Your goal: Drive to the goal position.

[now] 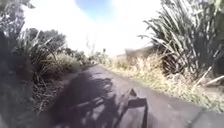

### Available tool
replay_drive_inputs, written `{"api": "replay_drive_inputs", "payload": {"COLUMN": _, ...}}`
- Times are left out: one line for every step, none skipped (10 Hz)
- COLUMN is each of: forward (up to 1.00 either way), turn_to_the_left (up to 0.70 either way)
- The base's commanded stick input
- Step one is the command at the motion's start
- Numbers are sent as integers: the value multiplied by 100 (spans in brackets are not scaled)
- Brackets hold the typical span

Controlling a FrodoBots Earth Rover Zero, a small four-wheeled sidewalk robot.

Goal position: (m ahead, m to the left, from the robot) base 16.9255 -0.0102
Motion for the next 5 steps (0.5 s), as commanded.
{"api": "replay_drive_inputs", "payload": {"forward": 0, "turn_to_the_left": 0}}
{"api": "replay_drive_inputs", "payload": {"forward": 0, "turn_to_the_left": 0}}
{"api": "replay_drive_inputs", "payload": {"forward": 35, "turn_to_the_left": 0}}
{"api": "replay_drive_inputs", "payload": {"forward": 85, "turn_to_the_left": 0}}
{"api": "replay_drive_inputs", "payload": {"forward": 85, "turn_to_the_left": 0}}
